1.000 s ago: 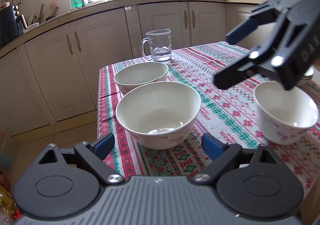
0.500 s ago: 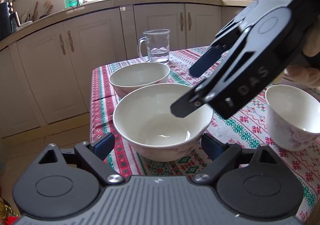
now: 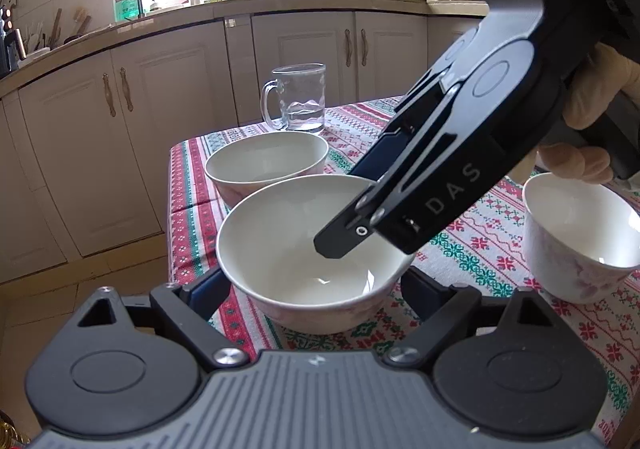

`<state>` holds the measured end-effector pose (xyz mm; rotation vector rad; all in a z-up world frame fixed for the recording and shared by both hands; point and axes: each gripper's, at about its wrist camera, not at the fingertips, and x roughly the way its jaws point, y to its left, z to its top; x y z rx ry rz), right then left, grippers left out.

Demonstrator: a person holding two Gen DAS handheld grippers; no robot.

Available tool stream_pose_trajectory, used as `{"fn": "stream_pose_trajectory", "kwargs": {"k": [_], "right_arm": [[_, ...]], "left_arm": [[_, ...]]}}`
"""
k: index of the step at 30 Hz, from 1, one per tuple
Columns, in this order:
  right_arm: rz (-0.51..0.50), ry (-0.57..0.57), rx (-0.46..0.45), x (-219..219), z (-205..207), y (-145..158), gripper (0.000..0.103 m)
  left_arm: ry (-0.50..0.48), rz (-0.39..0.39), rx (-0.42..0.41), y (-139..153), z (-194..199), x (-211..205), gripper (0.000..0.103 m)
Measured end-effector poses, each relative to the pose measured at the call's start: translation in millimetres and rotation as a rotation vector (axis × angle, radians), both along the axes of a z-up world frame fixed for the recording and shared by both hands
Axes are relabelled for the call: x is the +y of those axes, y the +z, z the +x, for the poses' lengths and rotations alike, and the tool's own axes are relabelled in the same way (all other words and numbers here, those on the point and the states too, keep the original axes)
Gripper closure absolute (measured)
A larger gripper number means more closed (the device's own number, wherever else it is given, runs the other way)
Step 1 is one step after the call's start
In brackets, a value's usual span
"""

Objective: Organize plates and bowls
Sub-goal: 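Grasp the next white bowl rim with the left gripper while the right gripper presses inside, then lower the held bowl into the bowl beside the plate stack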

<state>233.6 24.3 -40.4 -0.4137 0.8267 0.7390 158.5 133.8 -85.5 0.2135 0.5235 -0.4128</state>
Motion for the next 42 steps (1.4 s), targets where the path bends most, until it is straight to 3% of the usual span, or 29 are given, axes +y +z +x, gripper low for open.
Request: {"fn": "stream_pose_trajectory", "kwargs": {"k": [21, 42], "right_arm": [[0.041, 0.005, 0.027, -8.4, -2.0, 6.3, 0.041], [0.097, 0.001, -0.022, -70.1, -76.5, 55.9, 0.041]], "left_arm": [[-0.01, 0.02, 0.002, 15.4, -6.5, -8.0, 0.012], [-0.098, 0.028, -0.015, 61.1, -70.6, -51.9, 0.012]]}}
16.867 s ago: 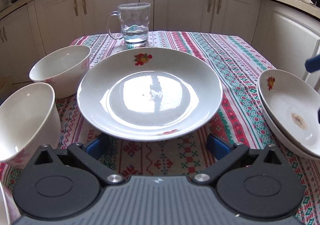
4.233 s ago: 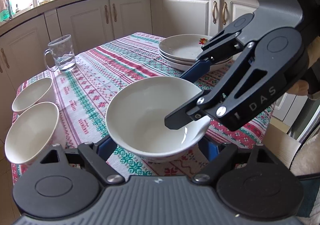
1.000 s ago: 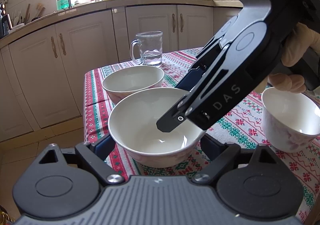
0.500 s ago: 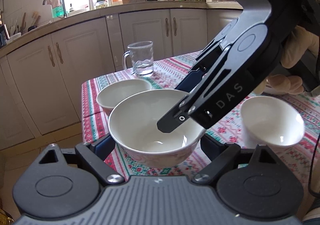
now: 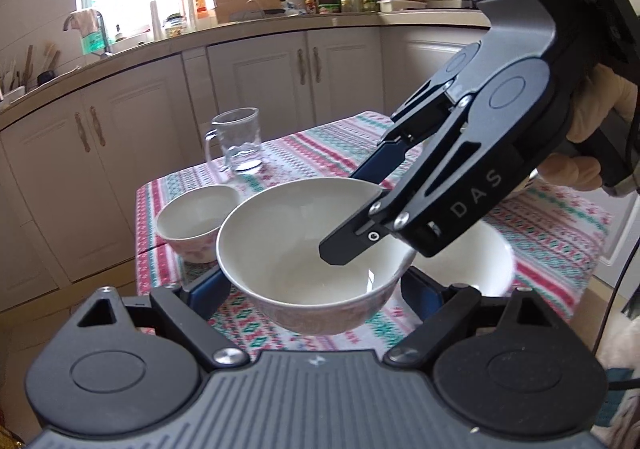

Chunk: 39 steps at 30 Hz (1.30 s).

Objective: Organize plates and bowls
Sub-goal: 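Lower the held bowl into the bowl beside the plate stack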

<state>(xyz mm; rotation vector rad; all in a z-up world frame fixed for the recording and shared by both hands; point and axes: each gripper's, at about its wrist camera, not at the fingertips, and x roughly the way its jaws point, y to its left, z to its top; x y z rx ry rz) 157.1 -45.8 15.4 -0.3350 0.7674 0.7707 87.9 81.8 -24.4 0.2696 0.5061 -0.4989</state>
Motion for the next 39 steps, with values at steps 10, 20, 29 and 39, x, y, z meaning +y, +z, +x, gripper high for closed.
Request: {"fn": "stream_pose_trajectory", "kwargs": {"k": [10, 20, 29, 39], "right_arm": [[0.001, -0.073, -0.008, -41.6, -29.2, 3.3, 0.041], [-0.005, -0.146, -0.002, -73.3, -38.1, -2.7, 0.041], [-0.008, -0.169, 0.027, -84.6, -34.8, -15.2, 0.041], [-0.011, -0.168, 0.049, -85.5, -32.0, -23.4, 0.041]], "left_arm": [[-0.087, -0.01, 0.005, 1.7, -10.1, -34.3, 0.012], [-0.143, -0.017, 0.05, -8.8, -3.1, -60.6, 0.012], [-0.157, 0.0, 0.087, -18.7, 1.8, -71.1, 0.012], [-0.166, 0.008, 0.107, -21.6, 3.7, -73.4, 0.012]]}}
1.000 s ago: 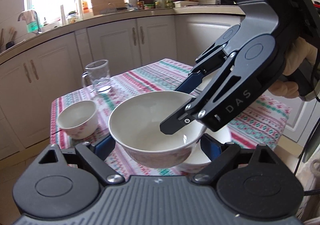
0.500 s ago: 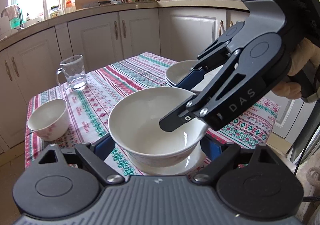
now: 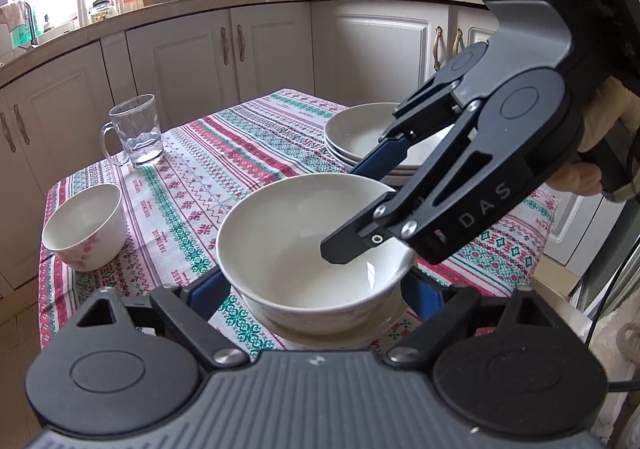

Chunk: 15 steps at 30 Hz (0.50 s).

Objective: Organize plates and bowls
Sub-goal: 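Lower the held bowl into the bowl beside the plate stack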

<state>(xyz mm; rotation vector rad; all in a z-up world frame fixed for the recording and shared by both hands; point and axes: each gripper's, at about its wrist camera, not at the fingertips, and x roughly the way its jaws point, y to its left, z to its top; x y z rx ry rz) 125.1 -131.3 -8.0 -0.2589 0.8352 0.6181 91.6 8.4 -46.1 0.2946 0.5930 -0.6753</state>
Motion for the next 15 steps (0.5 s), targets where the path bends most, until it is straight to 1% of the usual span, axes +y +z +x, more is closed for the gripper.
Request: {"fn": "stream_pose_trajectory", "kwargs": {"k": [15], "right_arm": [[-0.011, 0.0, 0.008, -0.6, 1.3, -5.2, 0.041]], "left_arm": [[-0.007, -0.002, 0.012, -2.2, 3.9, -1.9, 0.011]]}}
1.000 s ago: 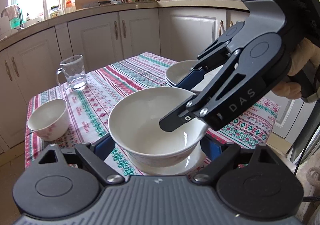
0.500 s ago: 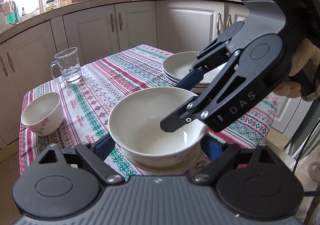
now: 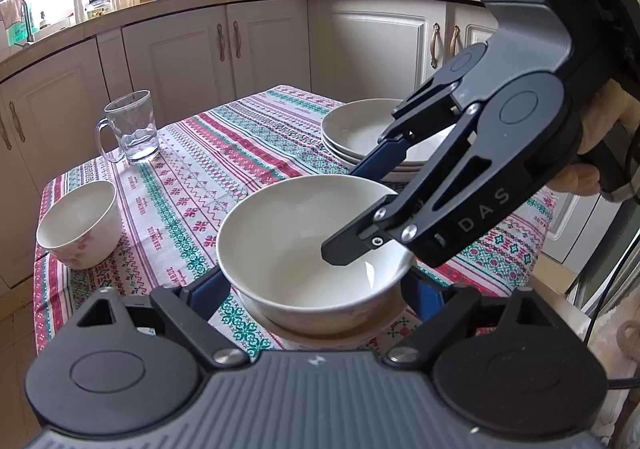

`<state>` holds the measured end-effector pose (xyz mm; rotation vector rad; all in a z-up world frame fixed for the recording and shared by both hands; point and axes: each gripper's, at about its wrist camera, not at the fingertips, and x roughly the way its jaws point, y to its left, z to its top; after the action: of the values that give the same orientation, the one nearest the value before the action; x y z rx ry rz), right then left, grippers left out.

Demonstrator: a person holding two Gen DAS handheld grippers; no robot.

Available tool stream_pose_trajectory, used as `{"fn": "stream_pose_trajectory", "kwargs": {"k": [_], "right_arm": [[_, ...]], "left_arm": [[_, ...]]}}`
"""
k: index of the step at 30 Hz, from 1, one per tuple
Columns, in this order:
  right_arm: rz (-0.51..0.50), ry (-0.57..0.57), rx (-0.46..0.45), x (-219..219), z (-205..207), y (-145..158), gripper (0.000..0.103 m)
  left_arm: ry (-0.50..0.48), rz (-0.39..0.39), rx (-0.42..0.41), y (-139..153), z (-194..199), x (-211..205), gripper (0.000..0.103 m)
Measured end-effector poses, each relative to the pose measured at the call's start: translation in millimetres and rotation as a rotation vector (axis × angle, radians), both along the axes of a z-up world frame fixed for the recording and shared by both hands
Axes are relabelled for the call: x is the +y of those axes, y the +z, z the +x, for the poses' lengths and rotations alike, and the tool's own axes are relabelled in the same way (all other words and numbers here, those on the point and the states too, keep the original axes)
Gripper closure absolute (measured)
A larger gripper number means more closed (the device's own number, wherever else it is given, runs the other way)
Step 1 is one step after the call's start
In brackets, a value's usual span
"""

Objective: Organize plates and bowls
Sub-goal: 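Lower the held bowl into the bowl beside the plate stack, then open both grippers and move them toward the remaining white bowl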

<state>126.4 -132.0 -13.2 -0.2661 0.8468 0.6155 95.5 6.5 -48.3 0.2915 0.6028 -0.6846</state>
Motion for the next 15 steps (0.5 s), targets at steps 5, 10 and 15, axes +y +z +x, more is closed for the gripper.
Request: {"fn": "stream_pose_trajectory", "kwargs": {"k": [5, 10, 15], "right_arm": [[-0.005, 0.0, -0.003, -0.1, 0.5, -0.3, 0.041], [-0.006, -0.002, 0.002, -0.8, 1.7, -2.5, 0.041], [-0.004, -0.004, 0.0, -1.6, 1.5, -3.2, 0.04]], "left_arm": [[-0.003, -0.002, 0.002, -0.5, 1.1, -0.1, 0.011], [-0.007, -0.011, 0.019, -1.6, 3.4, 0.5, 0.01], [-0.008, -0.021, 0.032, -2.4, 4.9, 1.7, 0.008]]}}
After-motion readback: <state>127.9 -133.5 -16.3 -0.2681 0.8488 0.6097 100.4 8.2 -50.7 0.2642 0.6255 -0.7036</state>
